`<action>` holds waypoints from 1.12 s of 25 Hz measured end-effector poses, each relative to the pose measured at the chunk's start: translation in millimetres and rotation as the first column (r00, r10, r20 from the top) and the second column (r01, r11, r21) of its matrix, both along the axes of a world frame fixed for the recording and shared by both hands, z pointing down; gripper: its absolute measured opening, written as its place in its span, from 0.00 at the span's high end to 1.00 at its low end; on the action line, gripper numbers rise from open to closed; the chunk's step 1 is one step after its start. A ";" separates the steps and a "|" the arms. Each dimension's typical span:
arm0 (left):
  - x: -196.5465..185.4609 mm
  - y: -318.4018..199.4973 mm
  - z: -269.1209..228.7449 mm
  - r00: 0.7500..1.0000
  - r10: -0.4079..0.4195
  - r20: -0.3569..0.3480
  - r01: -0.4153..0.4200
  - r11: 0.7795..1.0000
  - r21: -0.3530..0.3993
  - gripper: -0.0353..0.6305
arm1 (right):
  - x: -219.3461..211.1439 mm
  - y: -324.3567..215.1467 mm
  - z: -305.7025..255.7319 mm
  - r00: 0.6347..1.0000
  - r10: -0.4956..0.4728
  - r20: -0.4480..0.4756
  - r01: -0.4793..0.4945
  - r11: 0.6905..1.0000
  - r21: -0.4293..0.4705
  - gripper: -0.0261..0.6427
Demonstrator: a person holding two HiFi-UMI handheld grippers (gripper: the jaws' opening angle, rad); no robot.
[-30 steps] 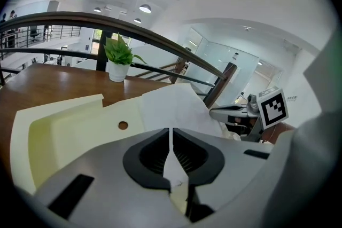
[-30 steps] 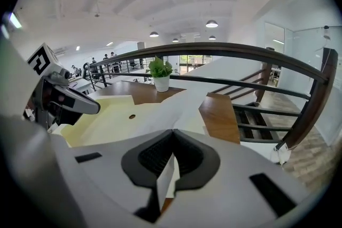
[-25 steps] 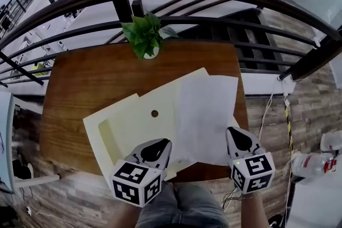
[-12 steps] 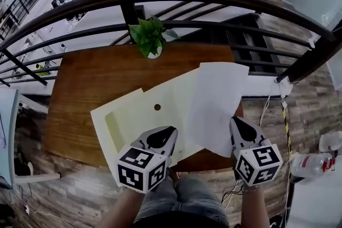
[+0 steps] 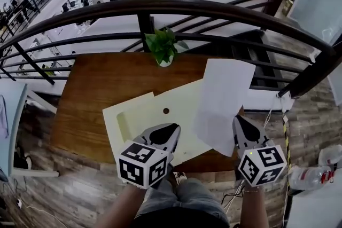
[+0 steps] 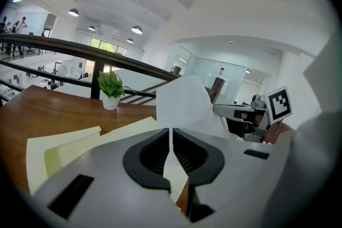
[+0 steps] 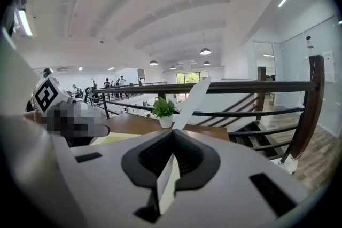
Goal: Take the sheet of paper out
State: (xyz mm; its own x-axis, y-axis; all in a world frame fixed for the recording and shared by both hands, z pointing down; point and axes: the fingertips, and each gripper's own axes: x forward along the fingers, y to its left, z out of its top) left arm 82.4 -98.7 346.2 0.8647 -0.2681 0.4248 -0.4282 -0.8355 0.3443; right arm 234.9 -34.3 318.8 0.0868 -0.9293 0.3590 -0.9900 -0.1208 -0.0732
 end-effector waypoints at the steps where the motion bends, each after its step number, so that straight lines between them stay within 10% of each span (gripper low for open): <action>1: -1.1 -0.7 -3.6 1.000 -0.003 -0.007 0.003 1.000 0.005 0.90 | -2.1 -1.4 -4.6 1.000 -0.006 0.003 0.006 1.000 0.009 0.92; 28: -66.1 -34.5 -68.1 0.962 -0.189 -0.197 0.208 0.975 0.077 0.90 | -98.5 -52.5 -97.7 0.952 -0.303 0.048 0.273 0.909 0.316 0.92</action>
State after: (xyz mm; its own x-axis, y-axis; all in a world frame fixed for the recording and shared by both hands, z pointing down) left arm 16.3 -133.2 278.1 0.8515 -0.4742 0.2238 -0.5243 -0.7733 0.3565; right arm 136.3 -86.8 221.1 -0.2209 -0.9740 0.0503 -0.9652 0.2109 -0.1546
